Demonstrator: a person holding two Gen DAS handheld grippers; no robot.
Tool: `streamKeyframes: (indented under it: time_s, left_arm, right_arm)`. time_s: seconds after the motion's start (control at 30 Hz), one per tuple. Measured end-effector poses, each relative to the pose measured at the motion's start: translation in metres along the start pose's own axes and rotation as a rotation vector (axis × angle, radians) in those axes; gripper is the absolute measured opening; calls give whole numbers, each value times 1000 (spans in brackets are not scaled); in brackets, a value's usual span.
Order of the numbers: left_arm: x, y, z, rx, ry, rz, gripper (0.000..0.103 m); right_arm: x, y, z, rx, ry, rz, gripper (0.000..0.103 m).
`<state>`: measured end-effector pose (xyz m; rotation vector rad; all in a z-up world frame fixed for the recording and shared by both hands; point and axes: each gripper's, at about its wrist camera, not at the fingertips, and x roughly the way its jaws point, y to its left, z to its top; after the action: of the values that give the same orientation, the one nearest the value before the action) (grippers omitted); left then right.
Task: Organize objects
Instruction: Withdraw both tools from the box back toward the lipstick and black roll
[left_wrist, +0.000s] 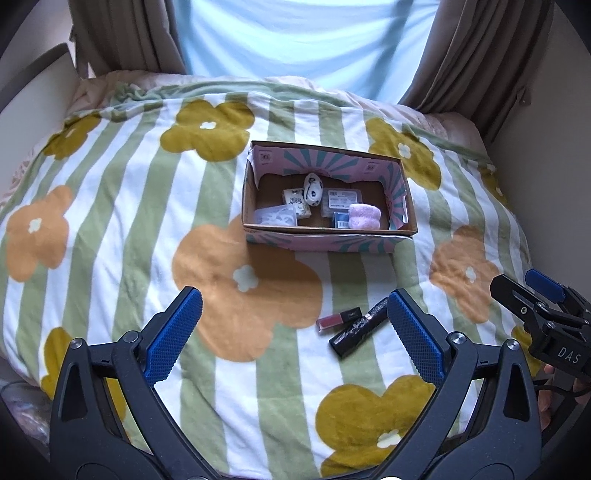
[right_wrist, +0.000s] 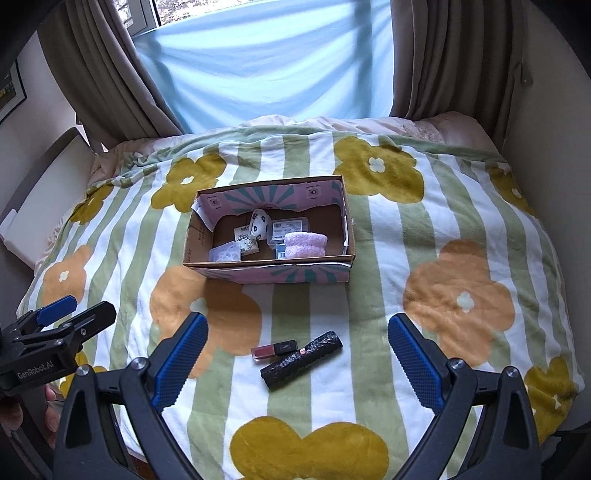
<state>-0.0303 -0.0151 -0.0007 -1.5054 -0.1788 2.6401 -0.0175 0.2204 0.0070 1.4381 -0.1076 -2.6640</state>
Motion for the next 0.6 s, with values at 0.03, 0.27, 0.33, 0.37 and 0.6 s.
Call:
streamKeyframes:
  time_s: [0.03, 0.27, 0.33, 0.37, 0.6]
  left_arm:
    - [0, 0, 0, 2, 2, -3, 100]
    - [9, -6, -2, 12, 38, -28, 100]
    - [15, -7, -4, 11, 55, -38, 100]
    - [18, -8, -5, 10, 65, -43, 100]
    - [47, -15, -14, -17, 139, -53, 100]
  right_arm:
    - [0, -1, -1, 9, 1, -1, 97]
    - [2, -9, -8, 58, 14, -14, 97]
    - [4, -12, -10, 61, 13, -13, 97]
    - [5, -14, -11, 60, 11, -10, 97]
    - [21, -29, -23, 80, 46, -5, 97]
